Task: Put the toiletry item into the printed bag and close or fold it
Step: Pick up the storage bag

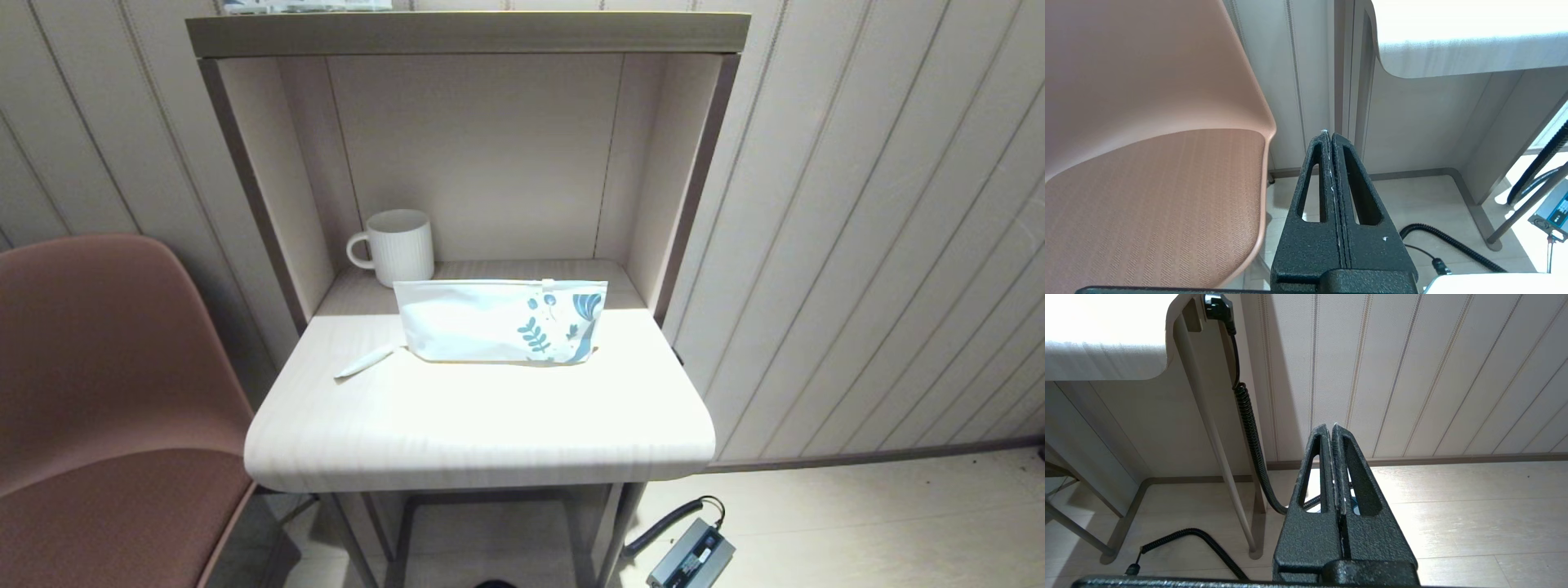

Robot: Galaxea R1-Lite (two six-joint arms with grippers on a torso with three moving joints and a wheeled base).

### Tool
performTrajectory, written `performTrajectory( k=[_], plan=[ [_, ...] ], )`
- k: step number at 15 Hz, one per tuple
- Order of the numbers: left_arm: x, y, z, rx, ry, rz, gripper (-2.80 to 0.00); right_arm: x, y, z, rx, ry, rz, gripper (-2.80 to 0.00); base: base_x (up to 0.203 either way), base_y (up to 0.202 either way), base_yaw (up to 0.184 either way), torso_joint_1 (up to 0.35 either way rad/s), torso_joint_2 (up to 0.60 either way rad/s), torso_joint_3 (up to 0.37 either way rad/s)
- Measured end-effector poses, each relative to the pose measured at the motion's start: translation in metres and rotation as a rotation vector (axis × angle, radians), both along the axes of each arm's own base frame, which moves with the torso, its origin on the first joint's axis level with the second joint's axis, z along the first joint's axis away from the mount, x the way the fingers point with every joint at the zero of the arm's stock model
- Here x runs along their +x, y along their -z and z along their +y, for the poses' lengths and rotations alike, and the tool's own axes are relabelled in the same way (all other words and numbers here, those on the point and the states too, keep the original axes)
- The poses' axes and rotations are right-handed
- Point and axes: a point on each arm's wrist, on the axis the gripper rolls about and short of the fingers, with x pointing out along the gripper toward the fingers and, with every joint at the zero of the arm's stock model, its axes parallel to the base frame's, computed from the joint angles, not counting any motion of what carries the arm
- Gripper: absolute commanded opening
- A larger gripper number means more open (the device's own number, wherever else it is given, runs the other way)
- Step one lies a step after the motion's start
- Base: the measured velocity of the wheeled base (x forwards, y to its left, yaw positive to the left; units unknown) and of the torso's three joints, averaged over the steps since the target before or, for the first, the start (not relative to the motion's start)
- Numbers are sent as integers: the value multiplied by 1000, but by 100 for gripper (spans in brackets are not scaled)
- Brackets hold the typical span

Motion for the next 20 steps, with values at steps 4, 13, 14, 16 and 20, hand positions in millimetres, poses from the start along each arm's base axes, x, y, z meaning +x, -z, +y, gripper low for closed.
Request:
performTrajectory(
  k=[4, 13, 14, 16, 20],
  plan=[
    [0, 0, 0, 0, 0, 0, -280, 0, 0, 0, -5, -2, -4, -280, 0, 0, 0, 0, 0, 0],
    [0, 0, 0, 2, -1, 0, -280, -14, -168, 0, 31, -144, -86, -280, 0, 0, 0, 0, 0, 0],
    [0, 0, 0, 9, 1, 0, -280, 1, -189, 0, 42, -171, -47, -280, 0, 0, 0, 0, 0, 0],
    [0, 0, 0, 2, 1, 0, -280, 45, -223, 6, 75, -261, 75, -280, 0, 0, 0, 0, 0, 0],
    [0, 0, 0, 10, 6, 1, -280, 146, -233, 40, 121, -476, 428, 0, 0, 0, 0, 0, 0, 0]
  ],
)
